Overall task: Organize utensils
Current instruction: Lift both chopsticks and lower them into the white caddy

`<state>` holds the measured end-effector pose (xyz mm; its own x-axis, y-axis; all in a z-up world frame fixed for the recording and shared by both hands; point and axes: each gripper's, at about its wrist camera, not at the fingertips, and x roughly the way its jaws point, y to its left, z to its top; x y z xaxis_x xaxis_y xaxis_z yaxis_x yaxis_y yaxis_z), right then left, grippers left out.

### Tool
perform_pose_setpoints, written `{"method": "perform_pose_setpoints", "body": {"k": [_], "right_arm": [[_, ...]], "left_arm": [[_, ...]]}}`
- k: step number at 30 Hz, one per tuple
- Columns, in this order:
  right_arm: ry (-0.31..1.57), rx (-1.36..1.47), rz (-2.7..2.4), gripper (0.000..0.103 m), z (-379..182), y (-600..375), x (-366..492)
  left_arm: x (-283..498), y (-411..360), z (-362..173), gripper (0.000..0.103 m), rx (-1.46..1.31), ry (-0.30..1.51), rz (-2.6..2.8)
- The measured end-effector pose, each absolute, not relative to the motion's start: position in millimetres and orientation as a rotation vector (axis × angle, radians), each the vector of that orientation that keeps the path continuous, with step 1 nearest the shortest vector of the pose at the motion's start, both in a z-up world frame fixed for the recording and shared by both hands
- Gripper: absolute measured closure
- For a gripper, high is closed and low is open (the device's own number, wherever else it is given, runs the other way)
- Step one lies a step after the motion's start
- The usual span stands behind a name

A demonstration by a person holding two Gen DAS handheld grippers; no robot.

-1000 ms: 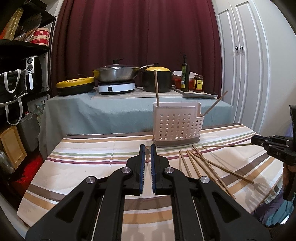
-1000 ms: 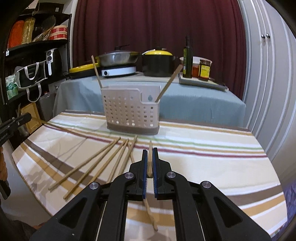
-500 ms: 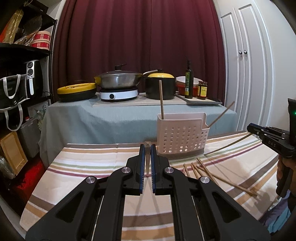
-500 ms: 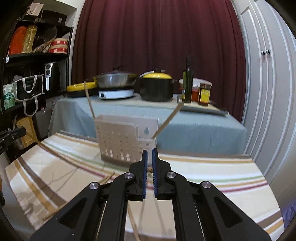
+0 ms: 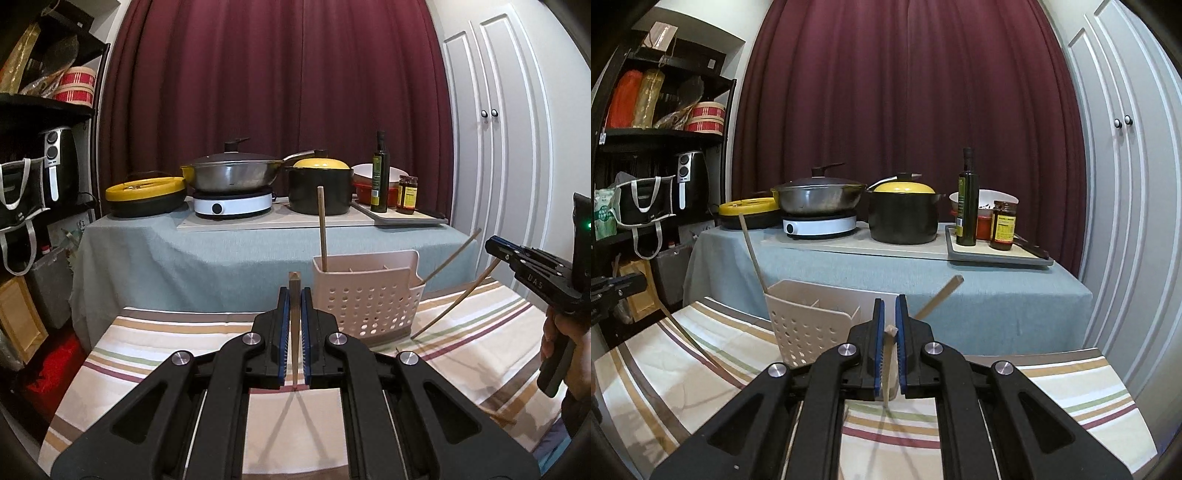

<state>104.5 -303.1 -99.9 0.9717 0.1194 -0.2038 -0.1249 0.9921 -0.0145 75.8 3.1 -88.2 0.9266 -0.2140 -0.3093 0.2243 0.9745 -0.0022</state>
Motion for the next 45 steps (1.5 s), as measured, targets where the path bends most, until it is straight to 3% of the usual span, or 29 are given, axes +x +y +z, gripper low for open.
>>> {"method": "perform_pose_setpoints", "body": {"k": [30,38,45], "right_arm": [[0.11,0.01,0.21,0.096,2,-313,100],[0.112,0.019,0.225,0.096,8,-314,128],[0.201,0.039,0.245,0.096,-18,-306,165]], "left_arm": [[87,-20,37,0.097,-0.006,0.12,-0.353],[119,-33,40,0.097,0.004,0.13,-0.363],[153,-43,12,0.097,0.005,0.21,-0.364]]}}
